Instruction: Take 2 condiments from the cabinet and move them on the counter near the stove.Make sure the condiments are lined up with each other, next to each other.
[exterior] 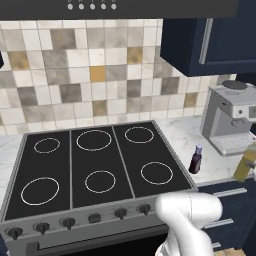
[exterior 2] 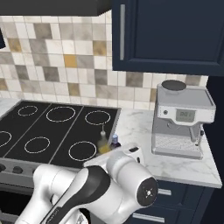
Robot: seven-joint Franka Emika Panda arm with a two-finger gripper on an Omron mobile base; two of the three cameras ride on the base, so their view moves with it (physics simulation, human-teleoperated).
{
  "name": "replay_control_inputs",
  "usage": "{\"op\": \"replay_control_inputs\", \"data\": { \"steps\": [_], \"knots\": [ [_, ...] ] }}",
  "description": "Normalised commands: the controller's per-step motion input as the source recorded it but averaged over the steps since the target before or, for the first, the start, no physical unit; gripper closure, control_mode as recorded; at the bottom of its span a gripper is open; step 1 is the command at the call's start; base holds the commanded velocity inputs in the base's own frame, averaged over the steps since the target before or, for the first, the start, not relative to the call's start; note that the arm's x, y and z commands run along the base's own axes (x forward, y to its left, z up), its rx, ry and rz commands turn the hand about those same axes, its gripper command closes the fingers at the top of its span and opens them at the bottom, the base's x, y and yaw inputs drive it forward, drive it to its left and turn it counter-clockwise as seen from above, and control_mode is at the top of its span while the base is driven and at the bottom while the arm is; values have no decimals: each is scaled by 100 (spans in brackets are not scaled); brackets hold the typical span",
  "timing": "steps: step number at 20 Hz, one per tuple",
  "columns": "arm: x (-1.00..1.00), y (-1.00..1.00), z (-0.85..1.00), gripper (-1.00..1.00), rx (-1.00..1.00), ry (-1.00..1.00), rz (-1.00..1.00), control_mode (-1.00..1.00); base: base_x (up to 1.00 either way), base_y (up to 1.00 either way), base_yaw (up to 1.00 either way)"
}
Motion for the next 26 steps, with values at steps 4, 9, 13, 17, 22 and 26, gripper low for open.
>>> {"op": "replay_control_inputs", "data": {
  "steps": [4, 9, 13, 17, 22, 26],
  "knots": [
    [29, 0, -31, 100, 1, 0, 5, -100, 0, 0, 0],
    [20, 0, -17, 100, 0, 6, 1, -100, 0, 0, 0],
    [27, 0, -19, 100, 0, 8, 0, -100, 0, 0, 0],
    [35, -1, -25, 100, 0, 2, 1, -100, 0, 0, 0],
    [49, -7, -29, 100, 3, 2, 4, -100, 0, 0, 0],
    [36, -14, -27, 100, 1, 3, 3, -100, 0, 0, 0]
  ]
}}
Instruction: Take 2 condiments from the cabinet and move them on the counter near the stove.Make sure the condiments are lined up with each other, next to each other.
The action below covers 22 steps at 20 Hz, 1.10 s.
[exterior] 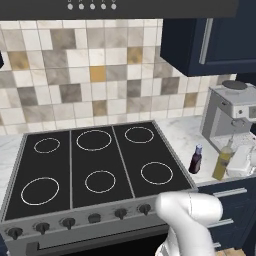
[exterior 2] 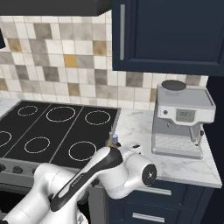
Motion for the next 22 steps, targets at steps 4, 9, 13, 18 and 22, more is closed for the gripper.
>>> {"op": "replay_control_inputs", "data": {
  "steps": [4, 9, 13, 18, 22],
  "knots": [
    [28, -17, -28, 100, 0, 1, 2, -100, 0, 0, 0],
    [30, -11, -25, 100, 0, 1, 2, -100, 0, 0, 0],
    [30, -6, -24, 100, 1, 0, 1, -100, 0, 0, 0],
    [19, 0, -16, 100, 2, 0, 2, -100, 0, 0, 0],
    [14, 0, -18, 100, 1, 0, 2, -100, 0, 0, 0]
  ]
}}
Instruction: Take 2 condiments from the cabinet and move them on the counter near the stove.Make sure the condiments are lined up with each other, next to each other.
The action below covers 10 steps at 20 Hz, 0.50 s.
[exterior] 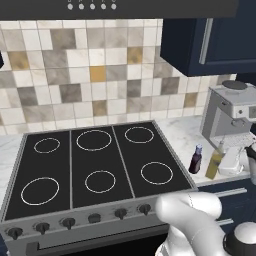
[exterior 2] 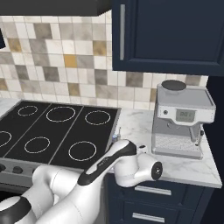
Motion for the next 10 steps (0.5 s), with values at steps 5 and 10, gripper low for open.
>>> {"op": "replay_control_inputs", "data": {
  "steps": [5, 10],
  "knots": [
    [14, 0, -12, 100, 0, 0, 0, -100, 0, 0, 0],
    [19, 0, -1, 100, 0, 0, 0, -100, 0, 0, 0]
  ]
}}
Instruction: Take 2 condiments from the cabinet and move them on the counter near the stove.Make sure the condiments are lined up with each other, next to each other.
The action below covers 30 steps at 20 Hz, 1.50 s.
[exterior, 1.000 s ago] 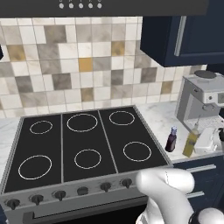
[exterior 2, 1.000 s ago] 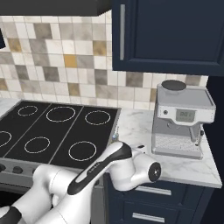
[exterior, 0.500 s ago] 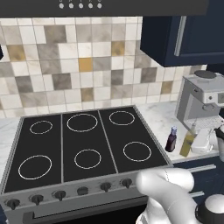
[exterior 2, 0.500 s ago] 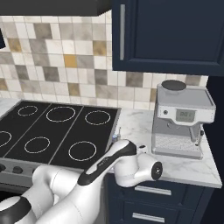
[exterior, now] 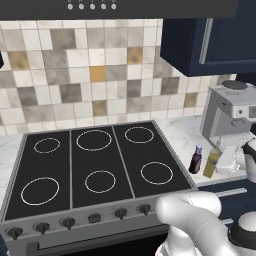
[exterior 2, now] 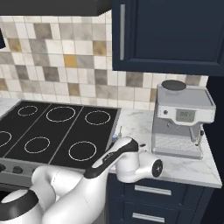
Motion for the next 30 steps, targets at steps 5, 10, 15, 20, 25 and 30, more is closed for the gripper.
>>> {"op": "replay_control_inputs", "data": {
  "steps": [5, 10, 15, 20, 25, 30],
  "knots": [
    [12, 0, -4, 100, 0, -4, 0, -100, 0, 0, 0],
    [9, 0, -12, 100, 0, -4, 0, -100, 0, 0, 0],
    [7, 0, -15, 100, 0, -1, 0, -100, 0, 0, 0],
    [9, 0, -9, 100, 0, 0, 0, -100, 0, 0, 0],
    [7, 0, -11, 100, 0, 0, 0, -100, 0, 0, 0],
    [0, 0, -14, 100, 0, 0, 0, -100, 0, 0, 0]
  ]
}}
